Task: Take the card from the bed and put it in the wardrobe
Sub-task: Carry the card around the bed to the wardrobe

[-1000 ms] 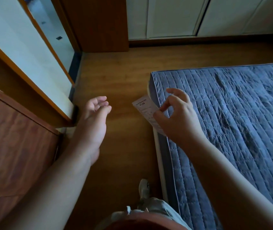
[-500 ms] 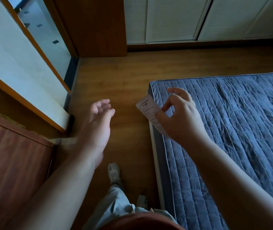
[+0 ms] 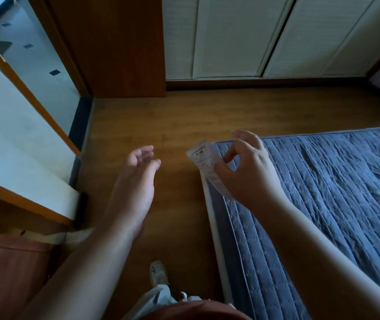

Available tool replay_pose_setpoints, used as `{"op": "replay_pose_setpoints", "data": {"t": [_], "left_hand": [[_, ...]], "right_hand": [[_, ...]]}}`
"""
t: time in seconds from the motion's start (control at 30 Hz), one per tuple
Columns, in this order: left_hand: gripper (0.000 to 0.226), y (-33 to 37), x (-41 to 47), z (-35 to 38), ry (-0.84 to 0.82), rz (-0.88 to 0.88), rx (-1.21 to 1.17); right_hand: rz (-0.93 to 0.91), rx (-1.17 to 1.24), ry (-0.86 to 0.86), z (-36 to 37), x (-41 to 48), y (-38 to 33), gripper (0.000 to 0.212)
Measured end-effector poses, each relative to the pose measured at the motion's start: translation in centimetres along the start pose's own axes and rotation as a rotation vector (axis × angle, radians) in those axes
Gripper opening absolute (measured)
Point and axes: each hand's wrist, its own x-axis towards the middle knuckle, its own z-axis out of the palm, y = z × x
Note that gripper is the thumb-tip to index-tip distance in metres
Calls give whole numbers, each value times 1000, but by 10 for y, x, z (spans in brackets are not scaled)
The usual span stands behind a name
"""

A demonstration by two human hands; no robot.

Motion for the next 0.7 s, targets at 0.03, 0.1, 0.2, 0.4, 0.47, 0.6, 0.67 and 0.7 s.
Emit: {"op": "replay_pose_setpoints", "data": {"t": [0.03, 0.1, 0.2, 0.4, 0.47, 0.6, 0.67, 0.7], "left_hand": [[35, 3, 15, -3, 0, -2, 4], [34, 9, 46, -10, -3, -9, 6], [34, 19, 89, -16, -20, -12, -17], [34, 39, 164, -8, -32, -45, 3], [35, 46, 191, 0, -37, -62, 19], [35, 61, 258, 24, -23, -61, 47], [35, 71, 293, 39, -9, -59, 51], [36, 77, 310, 47, -2, -68, 46]], "right_hand": [[0, 0, 6, 7, 14, -5, 22], [4, 6, 18, 20, 41, -14, 19], [28, 17, 37, 39, 76, -22, 18], [69, 56, 18, 60, 148, -21, 20], [89, 65, 12, 66, 178, -18, 22], [113, 75, -23, 77, 249, -4, 18], [94, 76, -32, 82, 290, 5, 19], [86, 75, -40, 83, 311, 10, 18]]}}
